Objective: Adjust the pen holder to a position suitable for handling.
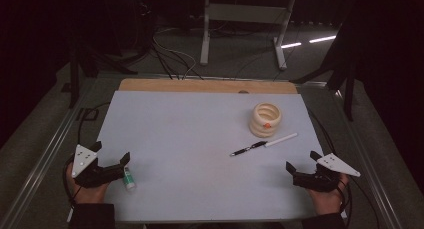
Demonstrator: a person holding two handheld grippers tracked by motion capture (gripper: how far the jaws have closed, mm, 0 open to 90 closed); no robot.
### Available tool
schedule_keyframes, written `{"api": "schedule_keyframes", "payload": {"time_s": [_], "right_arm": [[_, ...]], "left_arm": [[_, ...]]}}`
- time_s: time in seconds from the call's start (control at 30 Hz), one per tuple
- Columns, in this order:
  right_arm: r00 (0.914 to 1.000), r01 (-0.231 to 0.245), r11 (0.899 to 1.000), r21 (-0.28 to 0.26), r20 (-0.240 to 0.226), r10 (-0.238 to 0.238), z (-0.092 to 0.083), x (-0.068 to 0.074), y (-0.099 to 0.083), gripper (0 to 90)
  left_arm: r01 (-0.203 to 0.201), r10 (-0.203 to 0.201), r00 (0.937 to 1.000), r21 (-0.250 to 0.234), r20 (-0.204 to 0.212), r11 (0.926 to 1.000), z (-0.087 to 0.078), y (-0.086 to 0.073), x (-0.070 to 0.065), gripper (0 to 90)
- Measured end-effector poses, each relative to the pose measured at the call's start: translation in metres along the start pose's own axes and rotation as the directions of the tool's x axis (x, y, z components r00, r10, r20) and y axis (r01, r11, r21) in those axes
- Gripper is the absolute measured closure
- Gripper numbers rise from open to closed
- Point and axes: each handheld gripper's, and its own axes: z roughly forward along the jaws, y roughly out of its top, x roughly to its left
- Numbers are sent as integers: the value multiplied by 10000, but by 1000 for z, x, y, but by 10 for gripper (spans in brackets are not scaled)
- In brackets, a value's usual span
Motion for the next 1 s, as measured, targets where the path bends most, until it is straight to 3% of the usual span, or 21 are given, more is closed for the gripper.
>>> {"api": "schedule_keyframes", "payload": {"time_s": [0.37, 0.6, 0.8, 1.0], "right_arm": [[10000, -37, 9997, -230, 42, 38, -2, 3, 11, 1], [9999, 78, 10000, -42, -62, -79, 3, 4, 24, 1], [9998, 156, 9996, 252, -109, -153, 12, -1, 41, 1], [9997, 222, 9995, 234, -105, -220, 22, -6, 63, 1]], "left_arm": [[135, -136, 9999, -122, -71, 9998, -2, -1, 4, 4], [120, -121, 9999, -123, -57, 9999, -1, -1, 4, 4], [86, -85, 10000, -36, 30, 10000, 0, 1, 4, 3], [38, -40, 9998, -88, -188, 10000, 0, 2, 5, 3]]}}
